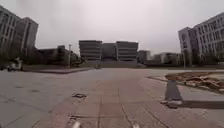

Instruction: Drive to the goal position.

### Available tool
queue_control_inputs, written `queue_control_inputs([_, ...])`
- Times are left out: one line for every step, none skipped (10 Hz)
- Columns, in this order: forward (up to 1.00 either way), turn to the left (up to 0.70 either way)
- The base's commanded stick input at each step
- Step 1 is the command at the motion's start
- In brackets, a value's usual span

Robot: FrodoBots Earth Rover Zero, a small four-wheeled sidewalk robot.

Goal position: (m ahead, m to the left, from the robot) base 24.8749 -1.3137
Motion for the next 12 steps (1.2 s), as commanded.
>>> queue_control_inputs([0.70, 0.00])
queue_control_inputs([0.70, 0.00])
queue_control_inputs([0.70, 0.00])
queue_control_inputs([0.70, 0.00])
queue_control_inputs([0.70, 0.00])
queue_control_inputs([0.70, 0.00])
queue_control_inputs([0.70, 0.00])
queue_control_inputs([0.70, 0.00])
queue_control_inputs([0.70, 0.00])
queue_control_inputs([0.70, 0.00])
queue_control_inputs([0.70, 0.00])
queue_control_inputs([0.70, 0.00])
